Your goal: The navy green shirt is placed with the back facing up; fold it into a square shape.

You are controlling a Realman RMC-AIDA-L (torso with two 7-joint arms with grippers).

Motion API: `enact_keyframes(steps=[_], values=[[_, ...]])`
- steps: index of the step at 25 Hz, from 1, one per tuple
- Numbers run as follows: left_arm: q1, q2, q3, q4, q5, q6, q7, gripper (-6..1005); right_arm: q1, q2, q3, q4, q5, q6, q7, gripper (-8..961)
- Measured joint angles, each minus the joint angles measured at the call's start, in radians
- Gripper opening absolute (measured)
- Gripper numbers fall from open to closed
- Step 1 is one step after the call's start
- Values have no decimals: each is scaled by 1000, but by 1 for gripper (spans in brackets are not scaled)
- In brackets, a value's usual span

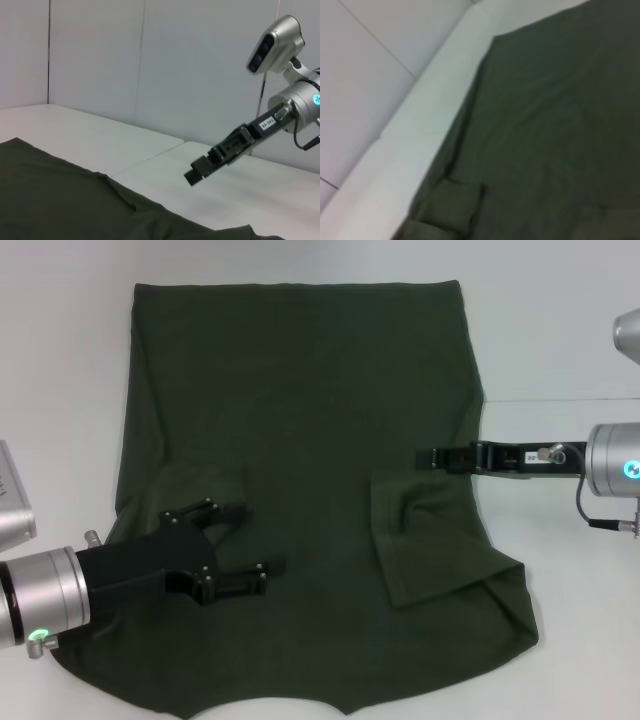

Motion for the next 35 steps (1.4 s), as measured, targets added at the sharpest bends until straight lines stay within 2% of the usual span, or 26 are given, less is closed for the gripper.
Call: enact_keyframes(steps=[10,22,30,35], values=[[3,-1,0,-3,0,-5,0,921,-28,-7,5,2,-87,4,58,916],[4,-1,0,-5,0,-5,-1,921,-100,-24,-4,12,-88,-5,88,913],[3,-1,0,-5,0,-5,-1,921,-117,-22,-4,35,-89,-4,89,912],[4,-1,0,-5,0,-5,-1,921,-117,-14,-5,40,-111,-7,90,911]])
